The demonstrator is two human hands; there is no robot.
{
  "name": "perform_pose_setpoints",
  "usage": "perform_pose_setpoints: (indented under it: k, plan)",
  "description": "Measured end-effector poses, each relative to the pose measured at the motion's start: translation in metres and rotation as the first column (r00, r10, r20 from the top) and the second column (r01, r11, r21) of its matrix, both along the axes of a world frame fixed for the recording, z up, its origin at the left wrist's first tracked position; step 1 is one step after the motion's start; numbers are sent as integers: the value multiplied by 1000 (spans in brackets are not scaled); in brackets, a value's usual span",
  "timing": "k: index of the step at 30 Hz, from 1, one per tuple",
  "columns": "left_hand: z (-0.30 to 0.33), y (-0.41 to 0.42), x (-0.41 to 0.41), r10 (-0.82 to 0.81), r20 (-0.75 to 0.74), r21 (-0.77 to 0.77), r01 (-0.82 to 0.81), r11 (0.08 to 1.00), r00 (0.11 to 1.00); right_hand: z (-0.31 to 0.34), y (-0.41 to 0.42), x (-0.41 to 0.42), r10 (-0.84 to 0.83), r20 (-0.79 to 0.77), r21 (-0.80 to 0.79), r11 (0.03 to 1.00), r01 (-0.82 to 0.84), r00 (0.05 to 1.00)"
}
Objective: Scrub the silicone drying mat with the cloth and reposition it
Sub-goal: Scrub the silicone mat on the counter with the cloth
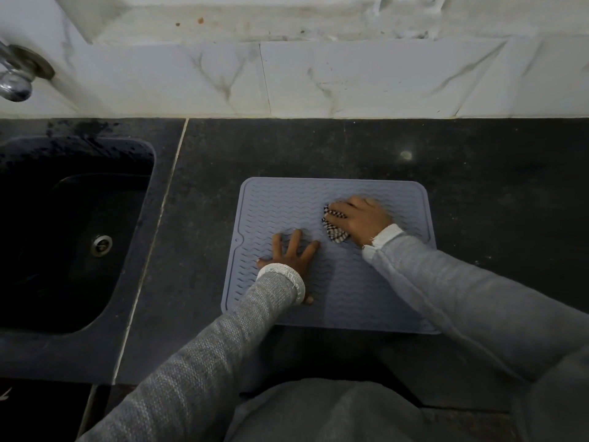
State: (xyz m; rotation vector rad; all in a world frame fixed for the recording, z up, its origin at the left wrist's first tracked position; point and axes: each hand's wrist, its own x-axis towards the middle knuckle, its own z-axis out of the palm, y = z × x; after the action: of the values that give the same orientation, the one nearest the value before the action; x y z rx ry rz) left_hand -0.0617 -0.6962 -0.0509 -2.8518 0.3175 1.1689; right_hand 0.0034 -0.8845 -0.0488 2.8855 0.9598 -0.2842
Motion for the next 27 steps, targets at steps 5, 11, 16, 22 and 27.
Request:
perform_pose_setpoints:
  k: [5, 11, 16, 22, 27]
  plan:
    - [-2, 2, 0, -7, 9, -15, 7, 1000, 1000, 0, -58, -6, -5, -24, -87, 996, 3, 1000]
    - [-2, 1, -1, -9, 22, -10, 9, 1000, 1000, 4, -68, -7, -15, -31, -132, 991, 11, 999]
    - [5, -3, -7, -13, 82, -38, 16, 999, 997, 2, -66, -9, -35, -3, -130, 991, 34, 999]
    - [17, -35, -1, -44, 210, -130, 73, 989, 977, 2, -62, -7, -73, -14, -113, 991, 71, 997]
    - [9, -46, 1, -74, 152, -118, 93, 989, 986, 7, -51, -3, -127, 5, -4, 992, 127, 992]
